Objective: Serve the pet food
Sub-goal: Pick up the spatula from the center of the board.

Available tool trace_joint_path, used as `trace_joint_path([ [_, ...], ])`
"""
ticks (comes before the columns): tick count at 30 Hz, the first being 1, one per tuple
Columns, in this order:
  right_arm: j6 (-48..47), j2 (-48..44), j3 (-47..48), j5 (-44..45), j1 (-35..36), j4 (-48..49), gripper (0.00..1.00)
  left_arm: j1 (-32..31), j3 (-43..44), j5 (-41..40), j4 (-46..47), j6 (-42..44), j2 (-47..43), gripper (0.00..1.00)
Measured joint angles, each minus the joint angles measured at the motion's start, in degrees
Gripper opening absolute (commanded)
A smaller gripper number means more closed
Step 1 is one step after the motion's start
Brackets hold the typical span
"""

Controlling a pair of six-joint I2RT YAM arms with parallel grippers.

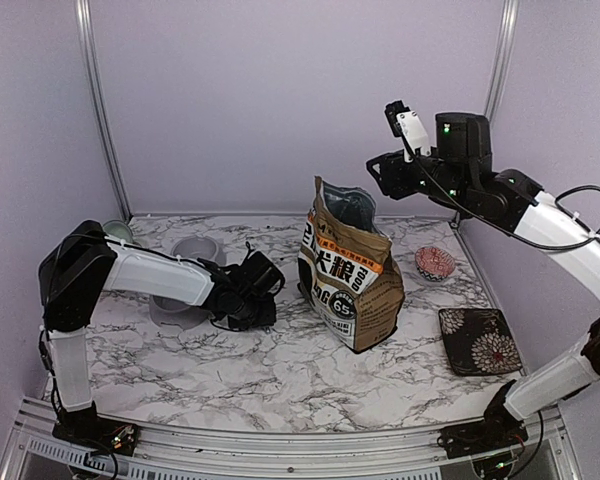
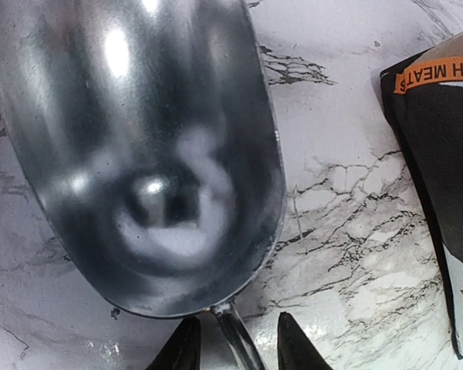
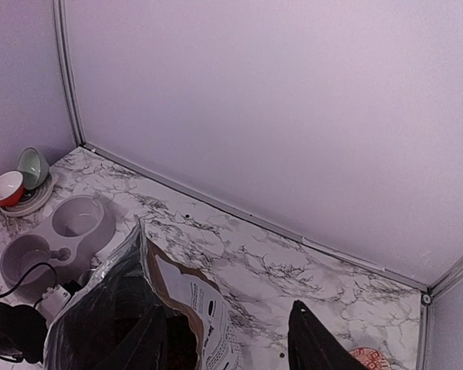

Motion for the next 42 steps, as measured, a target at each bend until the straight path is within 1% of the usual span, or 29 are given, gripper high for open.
trace_joint_path([
  [7,0.0,1.9,0.6,-0.5,0.0,-0.1,0.51,0.1,0.9,-1.0,1.0,0.5,1.2,0.18],
  [9,0.0,2.4,1.1,-0.6,0.0,0.0,0.51,0.1,0.9,-1.3,1.0,0.5,1.3,0.10],
  [10,0.0,2.6,1.3,-0.7,0.0,-0.1,0.51,0.1,0.9,-1.6,1.0,0.5,1.3,0.02],
  [11,0.0,2.8,1.6,-0.7,0.0,-0.1,0.51,0.1,0.9,-1.8,1.1,0.6,1.4,0.00],
  [16,0.0,3.2,2.7,-0.9,0.0,-0.1,0.51,0.2,0.4,-3.0,2.0,0.7,1.2,0.00],
  [22,0.0,3.5,4.0,-0.8,0.0,-0.1,0.51,0.2,-3.4,-5.2,2.6,1.4,-1.4,0.00],
  [33,0.6,3.8,5.2,-1.9,0.0,0.5,0.51,0.3,-8.8,-7.5,4.9,7.5,-8.5,0.00],
  [42,0.5,3.8,5.6,-5.4,0.0,1.6,0.54,0.5,-12.7,-8.5,7.3,11.6,-13.4,0.00],
])
